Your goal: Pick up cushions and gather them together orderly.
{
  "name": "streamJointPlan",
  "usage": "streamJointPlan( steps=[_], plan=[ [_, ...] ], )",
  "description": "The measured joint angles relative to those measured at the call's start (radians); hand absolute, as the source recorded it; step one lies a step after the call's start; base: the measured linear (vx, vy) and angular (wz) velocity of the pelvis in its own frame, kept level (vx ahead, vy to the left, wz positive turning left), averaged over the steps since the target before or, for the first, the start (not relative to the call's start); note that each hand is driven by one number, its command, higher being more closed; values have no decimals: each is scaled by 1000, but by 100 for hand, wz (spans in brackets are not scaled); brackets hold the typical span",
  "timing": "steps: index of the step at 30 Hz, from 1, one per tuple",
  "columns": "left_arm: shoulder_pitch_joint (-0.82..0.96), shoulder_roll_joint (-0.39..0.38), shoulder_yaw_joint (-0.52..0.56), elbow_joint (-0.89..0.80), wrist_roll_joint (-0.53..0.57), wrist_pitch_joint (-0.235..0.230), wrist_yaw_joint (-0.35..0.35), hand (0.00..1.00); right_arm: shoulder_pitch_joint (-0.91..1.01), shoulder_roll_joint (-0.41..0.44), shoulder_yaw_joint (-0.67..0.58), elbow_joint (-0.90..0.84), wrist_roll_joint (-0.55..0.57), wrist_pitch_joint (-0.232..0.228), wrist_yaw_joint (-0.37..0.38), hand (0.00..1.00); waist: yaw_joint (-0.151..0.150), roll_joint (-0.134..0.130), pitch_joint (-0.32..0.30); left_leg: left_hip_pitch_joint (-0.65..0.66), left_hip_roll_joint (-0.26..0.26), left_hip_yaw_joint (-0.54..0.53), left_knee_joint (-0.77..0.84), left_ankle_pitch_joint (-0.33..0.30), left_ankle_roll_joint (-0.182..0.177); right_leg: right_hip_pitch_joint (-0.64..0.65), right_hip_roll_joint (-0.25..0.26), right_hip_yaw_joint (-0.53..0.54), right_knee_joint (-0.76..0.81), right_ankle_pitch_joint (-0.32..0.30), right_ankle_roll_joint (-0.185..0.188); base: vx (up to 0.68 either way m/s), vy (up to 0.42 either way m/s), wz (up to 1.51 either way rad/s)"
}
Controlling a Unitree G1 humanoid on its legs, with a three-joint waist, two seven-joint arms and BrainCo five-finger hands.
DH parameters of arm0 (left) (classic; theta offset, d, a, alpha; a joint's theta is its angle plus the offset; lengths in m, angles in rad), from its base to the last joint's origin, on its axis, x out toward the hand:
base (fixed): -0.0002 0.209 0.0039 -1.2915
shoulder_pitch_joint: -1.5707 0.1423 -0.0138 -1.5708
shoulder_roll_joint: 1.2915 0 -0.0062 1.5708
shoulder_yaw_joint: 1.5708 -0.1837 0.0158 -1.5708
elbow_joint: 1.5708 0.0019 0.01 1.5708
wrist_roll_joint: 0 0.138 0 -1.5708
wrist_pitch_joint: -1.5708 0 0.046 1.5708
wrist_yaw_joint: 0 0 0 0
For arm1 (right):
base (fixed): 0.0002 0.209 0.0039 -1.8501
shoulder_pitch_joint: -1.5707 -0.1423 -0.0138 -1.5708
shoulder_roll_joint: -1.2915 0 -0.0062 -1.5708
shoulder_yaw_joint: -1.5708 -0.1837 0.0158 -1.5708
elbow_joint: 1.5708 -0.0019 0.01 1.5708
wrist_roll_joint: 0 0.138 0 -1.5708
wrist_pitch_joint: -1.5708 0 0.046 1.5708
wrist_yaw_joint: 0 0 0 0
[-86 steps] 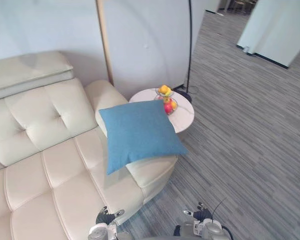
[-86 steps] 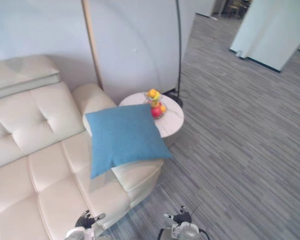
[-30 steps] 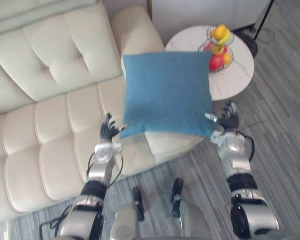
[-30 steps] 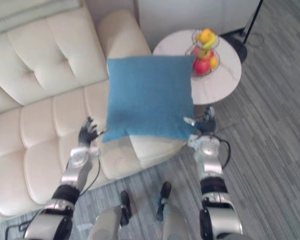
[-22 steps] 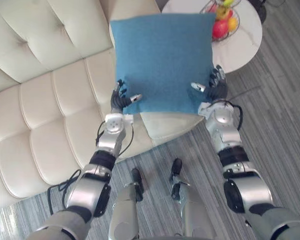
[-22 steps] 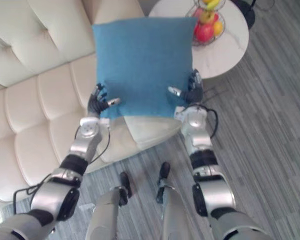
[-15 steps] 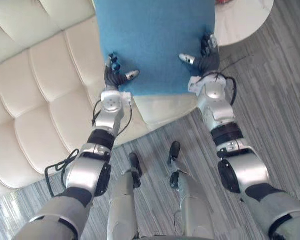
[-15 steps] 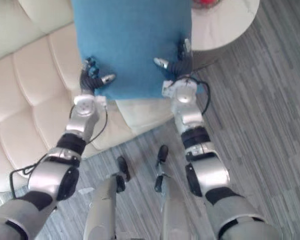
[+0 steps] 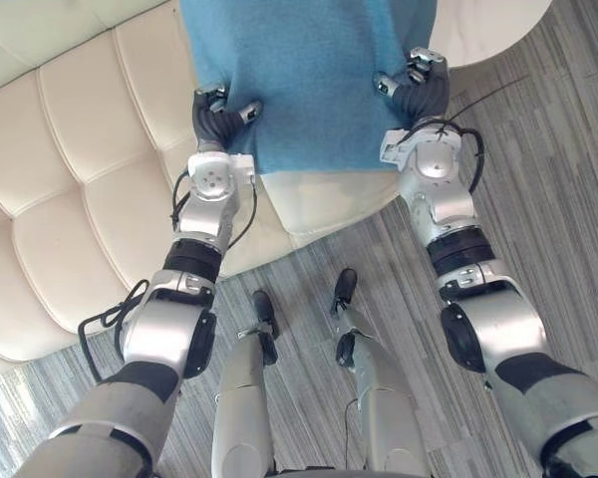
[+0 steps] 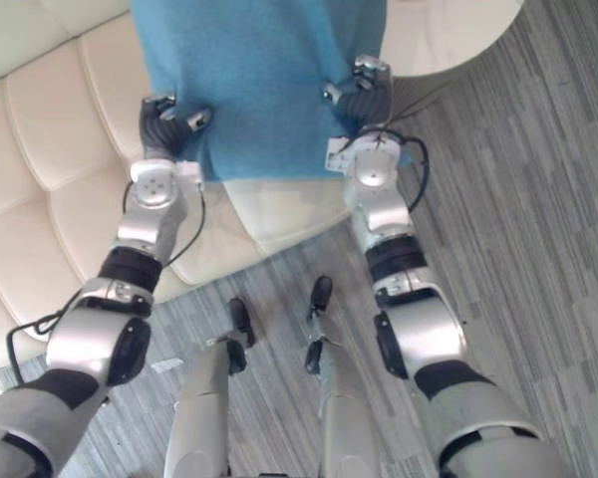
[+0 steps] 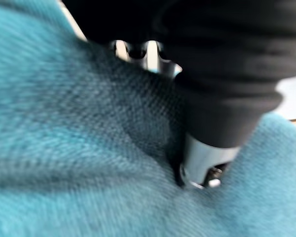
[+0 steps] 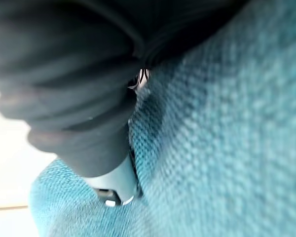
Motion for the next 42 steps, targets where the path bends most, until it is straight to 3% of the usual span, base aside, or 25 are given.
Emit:
streamJointPlan(
  steps=[5,14,22,26,32,33,35,37,39,40,41,42],
  plan=[
    [143,-20,-79,-167,-18,0,26,100,199,8,0,-120,11,-6,-9,100,0,0,2,118,-20,-3,-49,0,-1,92,-12,7,23,-46,16,79,-2,12],
    [635,-94,-149,-604,-11,0,44,100,718,103,47,-471,10,-10,17,100,5,-4,-19,383,-43,-7,-140,-20,-15,305,-26,-1,67,-147,36,82,-6,9],
    [1076,-135,-148,-821,-2,-2,-24,100,1057,158,112,-632,-85,-11,135,100,19,-6,-202,559,-60,-2,-282,-7,-34,455,-7,-7,-20,-158,38,120,23,0],
    [1222,-140,-129,-909,-28,-24,-51,100,1123,158,149,-661,-115,-20,182,100,24,-7,-252,636,-64,-16,-313,-7,-34,548,0,-19,-63,-161,43,69,31,12],
    [1305,-147,-77,-962,-58,-34,-68,100,1132,159,208,-662,-127,-31,199,100,49,-10,-267,589,-59,-89,-235,-24,-24,600,-2,-86,-96,-154,52,-30,11,39],
    [1307,-155,-72,-965,-58,-40,-68,100,1131,158,209,-661,-127,-32,200,100,65,-8,-267,553,-50,-101,-191,-37,-22,600,-4,-110,-95,-154,52,-97,33,52],
    [1309,-168,-65,-965,-58,-44,-68,100,1121,157,210,-655,-127,-32,200,100,77,-8,-267,520,-42,-115,-163,-59,-3,596,-13,-139,-91,-153,51,-126,84,46],
    [1309,-168,-61,-961,-64,-47,-66,100,1070,151,207,-605,-127,-41,200,100,77,-13,-268,463,11,-39,-38,-111,80,565,-63,-165,-67,-152,49,-120,192,30],
    [1308,-168,-62,-948,-69,-47,-66,100,1040,150,202,-555,-127,-43,200,100,69,-17,-266,451,47,-15,2,-110,85,554,-103,-166,-54,-146,57,-89,291,24],
    [1307,-174,-70,-924,-76,-47,-67,100,1034,144,194,-513,-128,-44,200,100,48,-17,-268,461,88,-11,4,-107,79,557,-164,-170,-56,-125,90,-79,416,32],
    [1306,-179,-73,-916,-77,-48,-67,100,1034,139,194,-501,-129,-47,201,100,41,-15,-270,461,99,-14,-2,-106,76,558,-183,-171,-58,-117,104,-77,577,54],
    [1305,-192,-79,-891,-78,-48,-68,100,1034,120,194,-475,-130,-50,201,100,20,-2,-281,463,120,-34,-36,-89,50,557,-219,-183,-67,-96,137,-36,574,55]
  ],
)
